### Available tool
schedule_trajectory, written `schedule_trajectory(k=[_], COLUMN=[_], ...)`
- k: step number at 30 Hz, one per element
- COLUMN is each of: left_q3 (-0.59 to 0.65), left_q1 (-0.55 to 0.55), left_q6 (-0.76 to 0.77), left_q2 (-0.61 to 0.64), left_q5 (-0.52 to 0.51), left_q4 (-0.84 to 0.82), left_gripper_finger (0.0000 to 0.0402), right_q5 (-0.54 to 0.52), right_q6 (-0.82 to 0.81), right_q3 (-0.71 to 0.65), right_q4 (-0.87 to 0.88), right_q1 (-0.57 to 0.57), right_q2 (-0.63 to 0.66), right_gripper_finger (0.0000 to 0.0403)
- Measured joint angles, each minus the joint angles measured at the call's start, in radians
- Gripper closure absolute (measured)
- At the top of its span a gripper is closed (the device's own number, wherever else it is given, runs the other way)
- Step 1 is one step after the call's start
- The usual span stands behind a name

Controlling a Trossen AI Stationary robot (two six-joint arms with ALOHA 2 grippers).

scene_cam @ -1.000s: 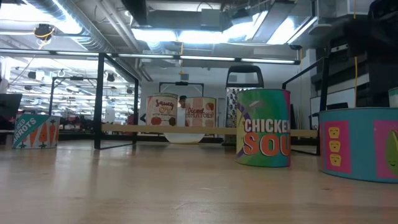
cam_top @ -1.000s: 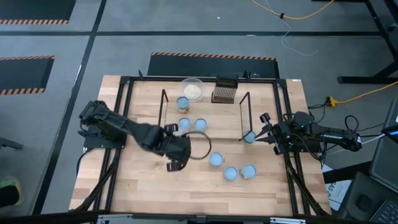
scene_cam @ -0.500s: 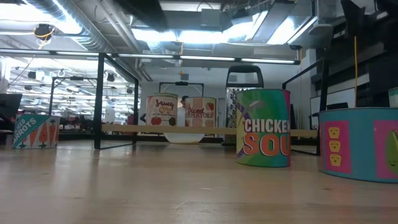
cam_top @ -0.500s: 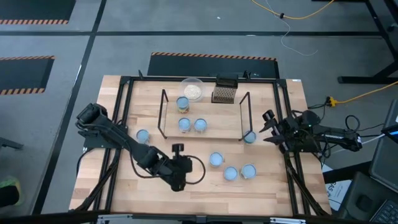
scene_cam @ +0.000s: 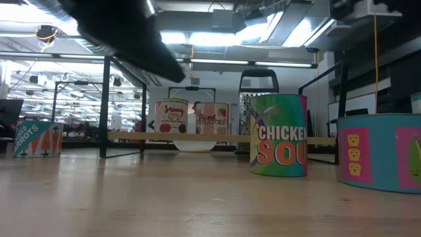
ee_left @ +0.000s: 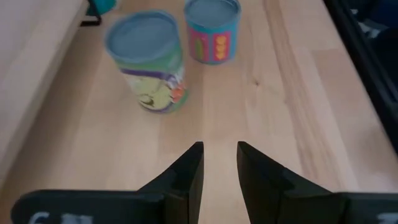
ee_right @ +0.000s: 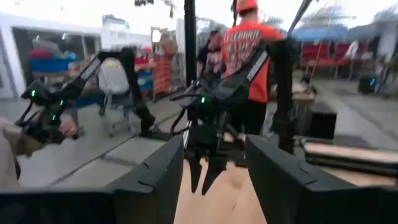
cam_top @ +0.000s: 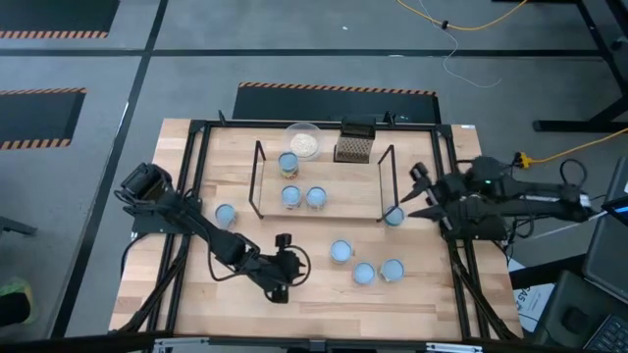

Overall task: Pick and place cans onto a shelf
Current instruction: Put the canned chicken soup on the shelf

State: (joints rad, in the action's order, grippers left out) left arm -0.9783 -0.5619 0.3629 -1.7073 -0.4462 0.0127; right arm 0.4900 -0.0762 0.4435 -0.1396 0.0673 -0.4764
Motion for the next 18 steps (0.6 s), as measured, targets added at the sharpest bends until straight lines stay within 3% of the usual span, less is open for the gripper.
schedule_trajectory(k=[13, 18], left_q3=[0.004, 0.004], left_q1=[-0.079, -0.081], left_q6=[0.02, 0.022], left_q2=[0.0, 0.0], left_q5=[-0.013, -0.015], left_q4=[0.006, 0.006], left_gripper_finger=[0.0312, 0.0312], right_q5=[-0.002, -0.121], right_q6=[0.046, 0.089], right_q3=[0.243, 0.345], right_q4=[0.033, 0.142], right_q1=[-0.261, -0.343], right_q2=[-0.538, -0.668], right_gripper_finger=[0.0227, 0.0227])
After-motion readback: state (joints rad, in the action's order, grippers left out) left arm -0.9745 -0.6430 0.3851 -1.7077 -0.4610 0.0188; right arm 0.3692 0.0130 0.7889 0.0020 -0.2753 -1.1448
